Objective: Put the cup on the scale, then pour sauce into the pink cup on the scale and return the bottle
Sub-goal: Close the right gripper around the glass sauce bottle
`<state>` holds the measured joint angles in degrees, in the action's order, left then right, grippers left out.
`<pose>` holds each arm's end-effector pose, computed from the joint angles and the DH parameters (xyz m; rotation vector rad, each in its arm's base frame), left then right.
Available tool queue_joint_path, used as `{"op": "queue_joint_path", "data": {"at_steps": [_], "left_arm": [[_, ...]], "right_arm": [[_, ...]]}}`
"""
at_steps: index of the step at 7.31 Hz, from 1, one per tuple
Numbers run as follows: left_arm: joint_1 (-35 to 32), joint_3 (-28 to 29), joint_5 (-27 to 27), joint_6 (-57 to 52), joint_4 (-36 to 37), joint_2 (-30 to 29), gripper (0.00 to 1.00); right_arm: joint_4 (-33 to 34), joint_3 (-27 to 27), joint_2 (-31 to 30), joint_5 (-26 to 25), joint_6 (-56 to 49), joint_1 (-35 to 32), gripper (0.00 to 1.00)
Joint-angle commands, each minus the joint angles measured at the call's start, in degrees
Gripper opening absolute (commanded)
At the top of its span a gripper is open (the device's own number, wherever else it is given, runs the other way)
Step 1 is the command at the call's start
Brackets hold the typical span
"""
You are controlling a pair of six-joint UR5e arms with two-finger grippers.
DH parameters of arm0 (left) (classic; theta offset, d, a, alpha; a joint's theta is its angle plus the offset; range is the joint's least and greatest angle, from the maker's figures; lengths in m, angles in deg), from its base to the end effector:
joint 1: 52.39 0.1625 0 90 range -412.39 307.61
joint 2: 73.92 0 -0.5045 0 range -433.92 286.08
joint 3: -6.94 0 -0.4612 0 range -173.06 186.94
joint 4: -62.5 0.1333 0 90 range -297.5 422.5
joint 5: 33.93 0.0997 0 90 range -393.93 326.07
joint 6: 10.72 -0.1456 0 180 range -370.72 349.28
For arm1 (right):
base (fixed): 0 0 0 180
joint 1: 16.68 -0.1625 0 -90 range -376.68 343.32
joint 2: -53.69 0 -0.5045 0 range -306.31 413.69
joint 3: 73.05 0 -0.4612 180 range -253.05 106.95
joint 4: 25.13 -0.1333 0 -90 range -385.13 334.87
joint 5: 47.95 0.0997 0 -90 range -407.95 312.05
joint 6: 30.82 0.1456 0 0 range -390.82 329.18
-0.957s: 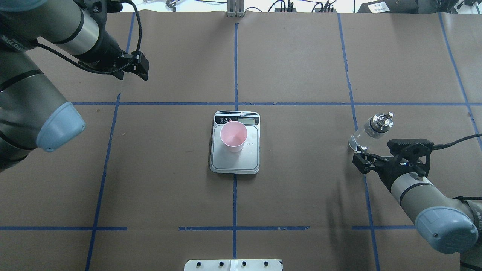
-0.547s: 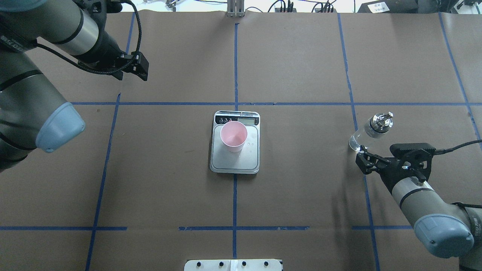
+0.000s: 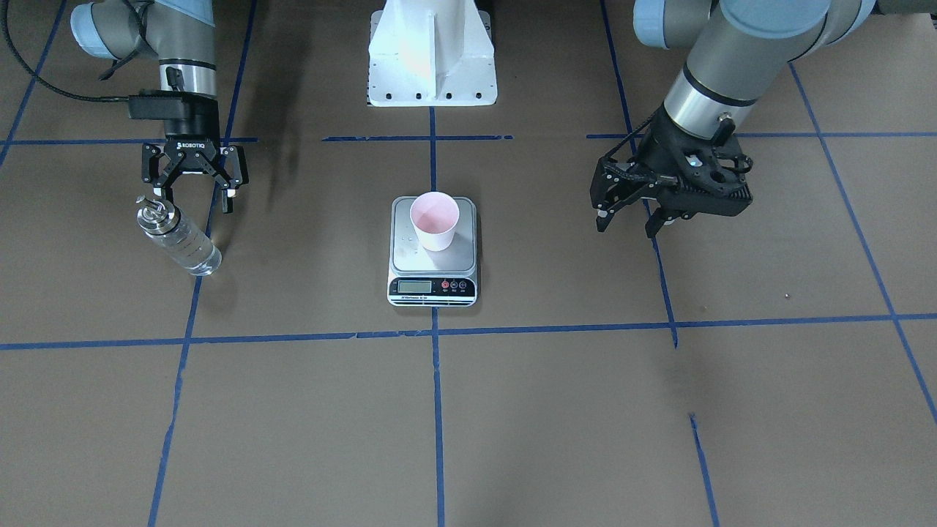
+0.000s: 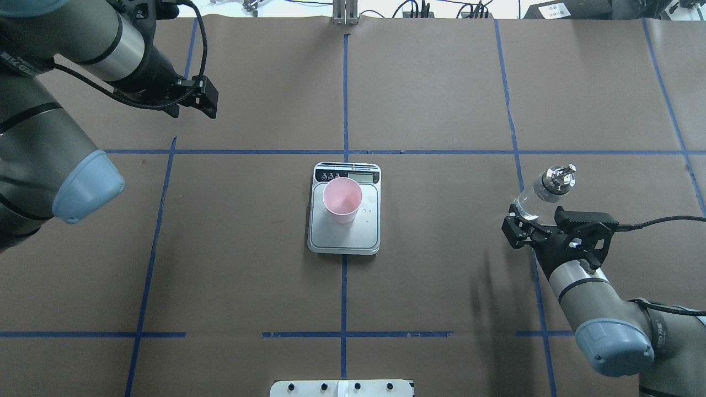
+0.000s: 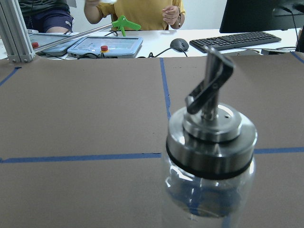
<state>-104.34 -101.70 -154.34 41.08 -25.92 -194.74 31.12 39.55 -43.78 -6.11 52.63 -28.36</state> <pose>0.3958 -0.6023 0.2555 0.2243 0.9273 0.0002 -0.4587 -0.3417 0.5311 0.9075 -0.6682 0.4379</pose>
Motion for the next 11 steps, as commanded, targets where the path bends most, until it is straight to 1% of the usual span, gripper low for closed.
{"op": "queue_joint_path", "data": {"at_steps": [1, 3, 6, 11], "left_arm": [[0.0, 0.0, 0.0, 0.1, 0.0, 0.0, 0.71], [0.0, 0.0, 0.0, 0.3, 0.0, 0.0, 0.71], [0.0, 0.0, 0.0, 0.3, 0.0, 0.1, 0.71], [0.0, 0.1, 0.1, 0.3, 0.1, 0.1, 0.71]], "right_arm": [[0.0, -1.1, -0.3, -0.9, 0.2, 0.0, 0.86], [0.0, -1.4, -0.3, -1.0, 0.1, 0.0, 0.87], [-0.1, -3.0, 0.3, -0.8, -0.1, 0.0, 0.98], [-0.2, -5.6, 1.1, -0.8, -1.7, -2.6, 0.99]]}}
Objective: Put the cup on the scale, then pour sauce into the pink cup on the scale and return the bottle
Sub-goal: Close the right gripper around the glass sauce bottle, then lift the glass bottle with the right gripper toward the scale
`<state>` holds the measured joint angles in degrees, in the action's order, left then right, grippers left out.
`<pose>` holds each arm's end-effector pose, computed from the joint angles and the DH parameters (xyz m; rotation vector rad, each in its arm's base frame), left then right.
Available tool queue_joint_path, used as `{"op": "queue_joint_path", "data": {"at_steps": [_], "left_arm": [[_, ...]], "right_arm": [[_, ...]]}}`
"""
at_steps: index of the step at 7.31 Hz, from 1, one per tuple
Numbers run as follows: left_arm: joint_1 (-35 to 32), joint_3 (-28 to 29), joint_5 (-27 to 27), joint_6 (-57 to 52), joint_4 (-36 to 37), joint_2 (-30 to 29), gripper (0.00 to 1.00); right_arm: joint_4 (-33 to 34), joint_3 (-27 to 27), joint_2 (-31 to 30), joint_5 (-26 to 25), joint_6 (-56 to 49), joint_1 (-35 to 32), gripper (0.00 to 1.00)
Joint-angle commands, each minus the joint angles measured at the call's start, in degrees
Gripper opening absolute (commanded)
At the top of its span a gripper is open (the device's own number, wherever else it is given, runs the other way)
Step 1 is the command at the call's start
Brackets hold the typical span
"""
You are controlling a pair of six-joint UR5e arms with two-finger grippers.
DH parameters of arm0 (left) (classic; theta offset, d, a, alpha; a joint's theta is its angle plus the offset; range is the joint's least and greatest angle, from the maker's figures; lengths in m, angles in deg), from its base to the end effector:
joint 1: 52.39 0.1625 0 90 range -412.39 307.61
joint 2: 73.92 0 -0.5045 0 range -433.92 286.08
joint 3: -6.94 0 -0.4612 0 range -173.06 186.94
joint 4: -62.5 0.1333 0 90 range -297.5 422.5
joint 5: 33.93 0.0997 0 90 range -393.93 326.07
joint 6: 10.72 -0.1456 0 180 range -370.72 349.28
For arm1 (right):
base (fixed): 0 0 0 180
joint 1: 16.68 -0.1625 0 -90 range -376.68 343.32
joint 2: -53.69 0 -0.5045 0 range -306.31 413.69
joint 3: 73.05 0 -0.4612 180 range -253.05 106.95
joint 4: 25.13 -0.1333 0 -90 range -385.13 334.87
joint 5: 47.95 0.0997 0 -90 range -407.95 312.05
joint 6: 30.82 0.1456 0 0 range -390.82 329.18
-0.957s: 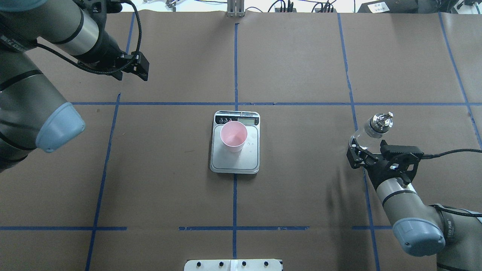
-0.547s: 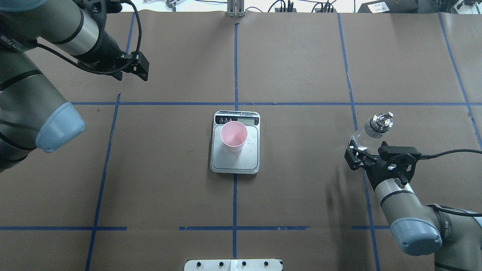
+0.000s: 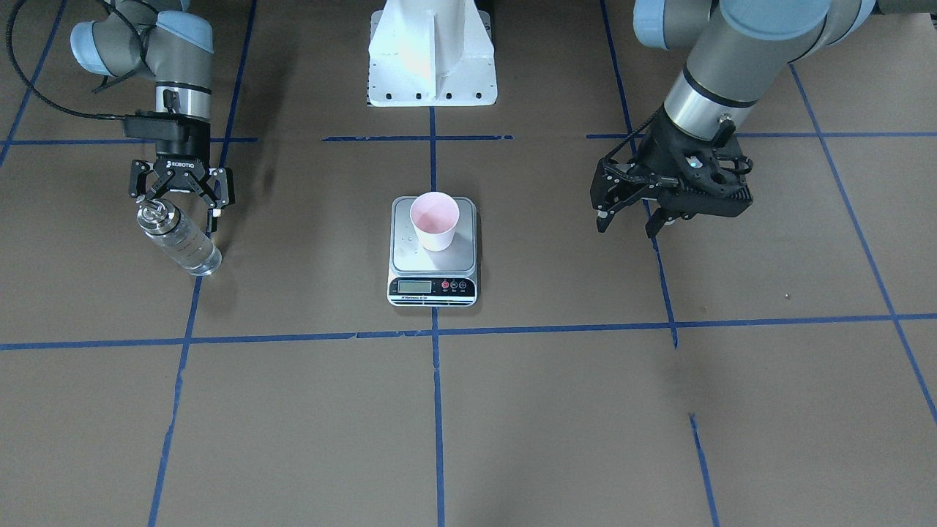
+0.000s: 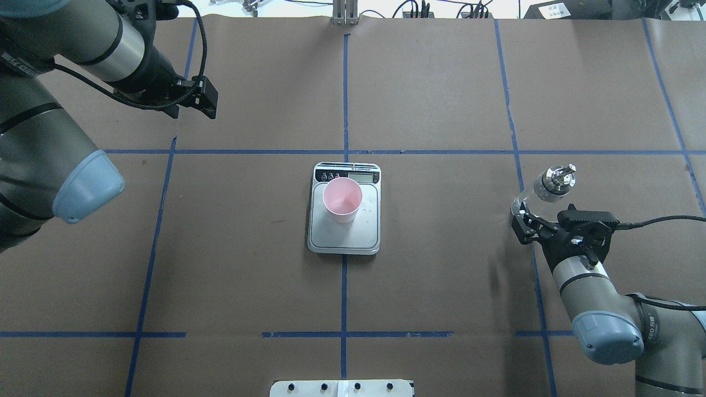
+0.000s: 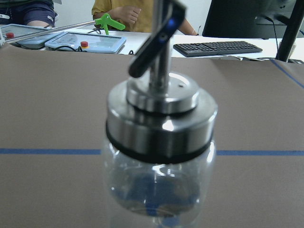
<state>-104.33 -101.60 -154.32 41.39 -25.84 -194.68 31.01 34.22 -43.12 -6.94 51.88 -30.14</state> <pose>0.3961 -0.6027 0.2573 0.2189 0.9250 -0.0061 -0.4606 -0.3603 0.5784 0.9315 -0.5689 0.4269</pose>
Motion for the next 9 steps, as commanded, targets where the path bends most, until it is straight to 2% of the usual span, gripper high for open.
{"op": "queue_joint_path", "data": {"at_steps": [1, 2, 5, 7, 9], "left_arm": [[0.0, 0.0, 0.1, 0.0, 0.0, 0.0, 0.71], [0.0, -0.1, 0.1, 0.0, 0.0, 0.0, 0.71], [-0.1, -0.2, 0.1, 0.0, 0.1, 0.0, 0.71], [-0.1, -0.8, 0.0, 0.0, 0.8, 0.0, 0.71], [-0.1, -1.0, 0.0, 0.1, 0.8, 0.0, 0.71]], "right_arm": [[0.0, -1.5, 2.7, 0.0, -1.2, -1.4, 0.99], [-0.1, -2.5, 4.6, 0.0, -1.2, -2.0, 0.99], [-0.5, -2.8, 4.7, 0.2, -1.6, -2.7, 0.99], [-8.8, -8.2, 4.8, 0.2, -3.9, -2.7, 0.99], [-14.7, -10.7, 5.8, 0.1, -9.2, -2.8, 0.99]]}}
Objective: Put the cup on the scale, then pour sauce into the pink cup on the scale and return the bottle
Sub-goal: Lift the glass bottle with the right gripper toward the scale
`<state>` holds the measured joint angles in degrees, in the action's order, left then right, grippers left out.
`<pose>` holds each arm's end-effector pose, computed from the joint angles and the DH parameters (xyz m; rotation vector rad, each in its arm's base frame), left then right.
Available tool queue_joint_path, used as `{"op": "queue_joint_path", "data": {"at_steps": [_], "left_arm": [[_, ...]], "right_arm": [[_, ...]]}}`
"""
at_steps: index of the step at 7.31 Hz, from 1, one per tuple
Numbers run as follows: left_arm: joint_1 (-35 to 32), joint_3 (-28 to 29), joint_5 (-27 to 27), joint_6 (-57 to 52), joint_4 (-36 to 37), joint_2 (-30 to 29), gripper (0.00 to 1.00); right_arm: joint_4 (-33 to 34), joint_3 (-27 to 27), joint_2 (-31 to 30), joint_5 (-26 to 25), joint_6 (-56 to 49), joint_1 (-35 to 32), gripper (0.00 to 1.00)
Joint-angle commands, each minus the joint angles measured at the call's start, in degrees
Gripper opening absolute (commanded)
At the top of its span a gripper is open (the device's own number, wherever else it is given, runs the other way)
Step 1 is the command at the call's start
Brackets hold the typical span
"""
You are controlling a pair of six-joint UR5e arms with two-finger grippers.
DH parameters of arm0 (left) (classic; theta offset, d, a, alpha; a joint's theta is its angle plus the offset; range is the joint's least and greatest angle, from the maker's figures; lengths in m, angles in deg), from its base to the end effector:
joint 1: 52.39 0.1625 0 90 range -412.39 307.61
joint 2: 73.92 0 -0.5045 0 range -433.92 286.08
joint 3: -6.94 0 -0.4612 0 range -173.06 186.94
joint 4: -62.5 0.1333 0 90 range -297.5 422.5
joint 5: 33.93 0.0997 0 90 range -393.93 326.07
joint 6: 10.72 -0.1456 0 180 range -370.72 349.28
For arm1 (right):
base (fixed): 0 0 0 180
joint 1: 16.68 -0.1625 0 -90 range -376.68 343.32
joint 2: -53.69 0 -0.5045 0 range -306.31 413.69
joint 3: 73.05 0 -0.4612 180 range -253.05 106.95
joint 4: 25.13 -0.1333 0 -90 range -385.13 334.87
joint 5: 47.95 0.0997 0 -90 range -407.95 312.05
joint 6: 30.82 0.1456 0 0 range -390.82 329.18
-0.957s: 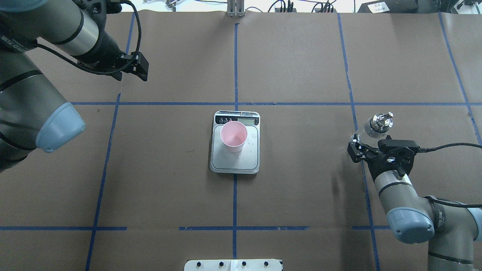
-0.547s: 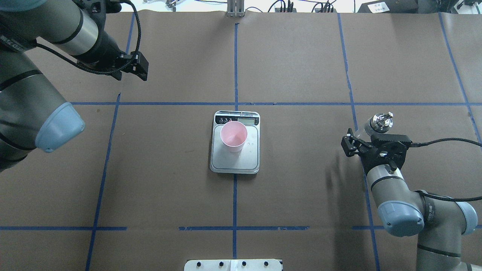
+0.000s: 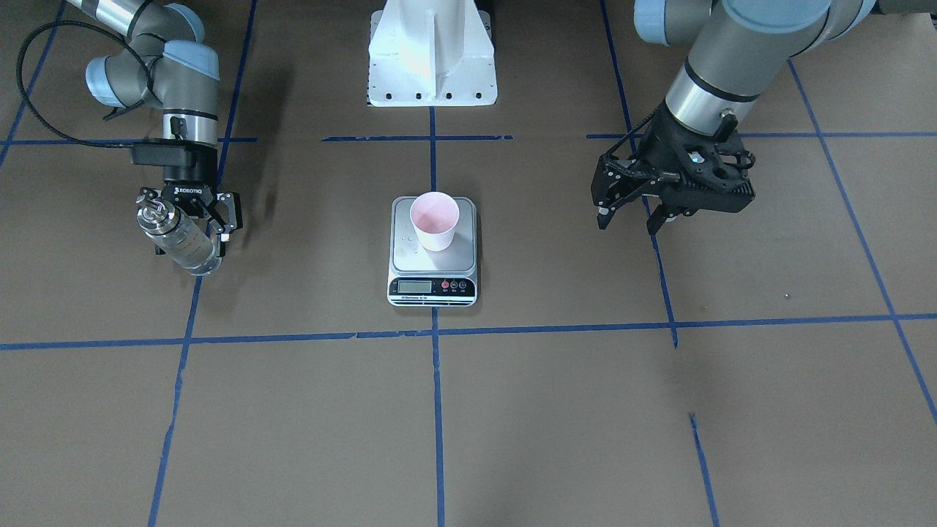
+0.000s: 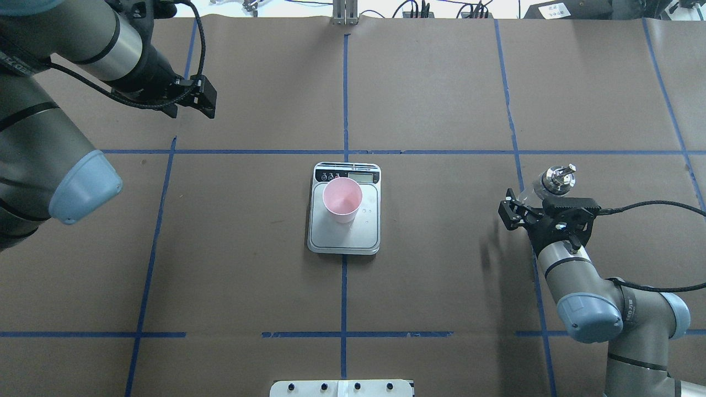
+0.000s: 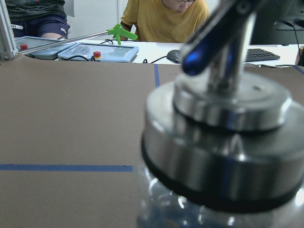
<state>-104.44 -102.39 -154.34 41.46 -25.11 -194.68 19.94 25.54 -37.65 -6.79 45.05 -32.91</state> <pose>0.3920 -0.5996 0.2530 0.2198 0.9258 -0.0085 -0.4914 -0.3961 0.5887 0.9884 -0.6172 0.4199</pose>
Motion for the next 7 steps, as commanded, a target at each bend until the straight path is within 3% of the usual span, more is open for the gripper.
{"op": "queue_joint_path", "data": {"at_steps": [1, 3, 4, 5, 7], "left_arm": [[0.0, -0.1, 0.0, 0.0, 0.1, 0.0, 0.71], [0.0, -0.2, 0.0, 0.2, 0.1, -0.1, 0.71], [0.0, -0.1, 0.0, 0.2, 0.1, -0.1, 0.71], [0.1, -0.1, -0.1, 0.3, 0.1, -0.1, 0.71], [0.1, -0.2, -0.1, 0.5, 0.1, -0.3, 0.71]], "right_arm": [[-5.1, -2.4, 0.4, 0.0, -2.6, 0.0, 0.91], [-5.3, -2.4, 0.0, -0.2, -2.6, -0.3, 0.51], [-5.4, -2.0, 0.1, -1.2, -2.6, -0.4, 0.18], [-5.3, -1.3, 0.2, -1.7, -2.9, -0.5, 0.0], [-5.0, 2.8, 0.3, -1.4, -9.7, -0.8, 0.0]]}}
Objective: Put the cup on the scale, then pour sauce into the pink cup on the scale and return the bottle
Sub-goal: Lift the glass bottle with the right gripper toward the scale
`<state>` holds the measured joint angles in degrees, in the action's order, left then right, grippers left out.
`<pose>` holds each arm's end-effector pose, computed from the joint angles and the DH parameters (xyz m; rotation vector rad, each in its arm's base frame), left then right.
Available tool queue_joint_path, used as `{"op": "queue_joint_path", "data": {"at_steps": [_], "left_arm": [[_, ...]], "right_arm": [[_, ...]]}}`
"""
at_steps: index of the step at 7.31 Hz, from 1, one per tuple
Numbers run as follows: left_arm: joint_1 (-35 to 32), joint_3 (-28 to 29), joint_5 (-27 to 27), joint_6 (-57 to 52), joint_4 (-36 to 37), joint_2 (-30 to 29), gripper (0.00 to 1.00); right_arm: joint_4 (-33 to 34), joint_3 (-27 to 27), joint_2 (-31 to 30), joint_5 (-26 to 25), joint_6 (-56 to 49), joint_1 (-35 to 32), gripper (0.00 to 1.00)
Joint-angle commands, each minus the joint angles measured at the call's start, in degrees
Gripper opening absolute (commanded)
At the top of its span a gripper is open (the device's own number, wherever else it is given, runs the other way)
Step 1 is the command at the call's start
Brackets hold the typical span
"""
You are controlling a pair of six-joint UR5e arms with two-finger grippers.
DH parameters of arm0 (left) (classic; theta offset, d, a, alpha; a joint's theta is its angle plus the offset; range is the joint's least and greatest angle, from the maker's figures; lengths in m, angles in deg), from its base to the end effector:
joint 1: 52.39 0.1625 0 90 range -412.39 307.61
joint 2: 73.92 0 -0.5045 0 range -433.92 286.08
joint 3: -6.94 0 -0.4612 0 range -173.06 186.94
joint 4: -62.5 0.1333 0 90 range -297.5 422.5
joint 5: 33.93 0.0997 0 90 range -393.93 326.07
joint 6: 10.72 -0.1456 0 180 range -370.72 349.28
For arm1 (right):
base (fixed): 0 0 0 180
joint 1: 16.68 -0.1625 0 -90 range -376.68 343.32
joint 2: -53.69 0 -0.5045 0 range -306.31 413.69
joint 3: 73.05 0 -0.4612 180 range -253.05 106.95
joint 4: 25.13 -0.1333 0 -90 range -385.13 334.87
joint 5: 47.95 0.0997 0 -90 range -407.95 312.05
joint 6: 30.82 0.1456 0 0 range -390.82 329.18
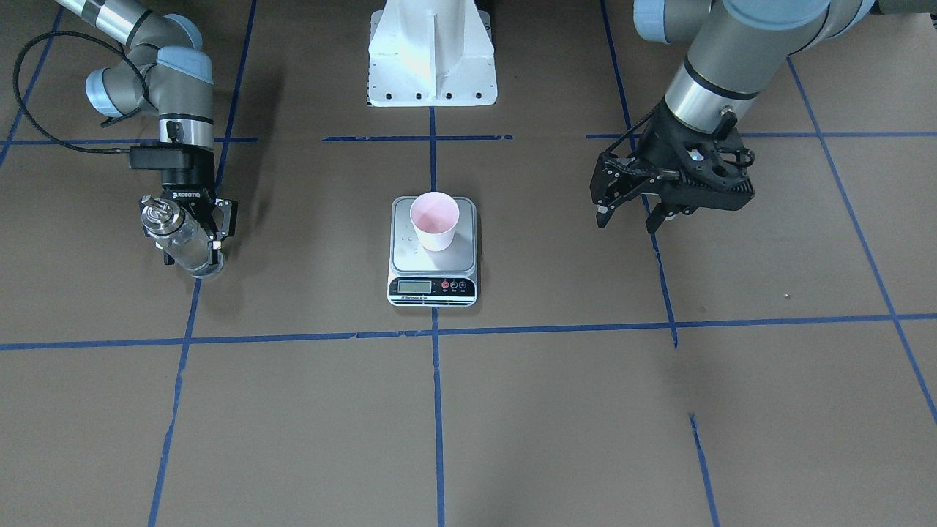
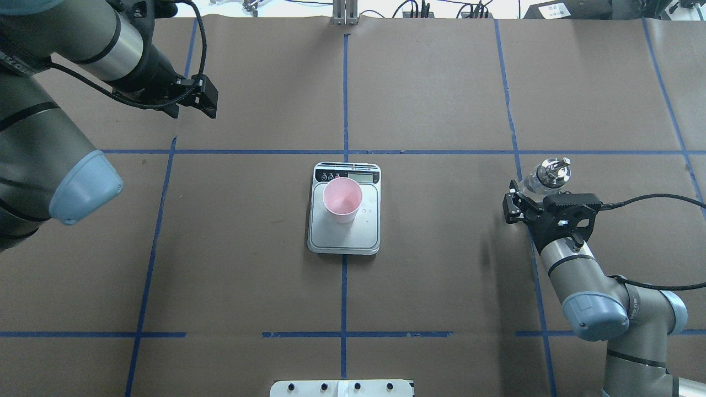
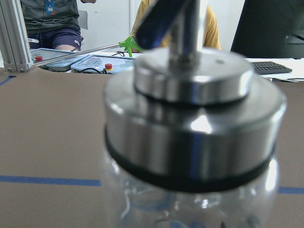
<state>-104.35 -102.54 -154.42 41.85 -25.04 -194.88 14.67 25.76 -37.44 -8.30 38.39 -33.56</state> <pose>0.3927 -0.5983 0.2495 0.2185 0.9307 -0.0113 -0.4826 -0.4029 0.5702 1.0596 -0.6316 0.3835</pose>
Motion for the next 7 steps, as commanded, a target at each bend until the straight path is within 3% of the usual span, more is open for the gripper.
{"op": "queue_joint_path", "data": {"at_steps": [1, 5, 7], "left_arm": [[0.0, 0.0, 0.0, 0.1, 0.0, 0.0, 0.72], [-0.1, 0.0, 0.1, 0.0, 0.0, 0.2, 0.71], [-0.2, -0.4, 0.1, -0.2, 0.0, 0.3, 0.71]], "right_arm": [[0.6, 3.1, 0.2, 0.3, -4.9, -0.3, 0.0], [0.8, 5.4, 5.6, 4.4, -17.5, -0.5, 0.0], [1.2, 5.3, 5.5, 1.7, -32.0, -0.5, 0.0]]}}
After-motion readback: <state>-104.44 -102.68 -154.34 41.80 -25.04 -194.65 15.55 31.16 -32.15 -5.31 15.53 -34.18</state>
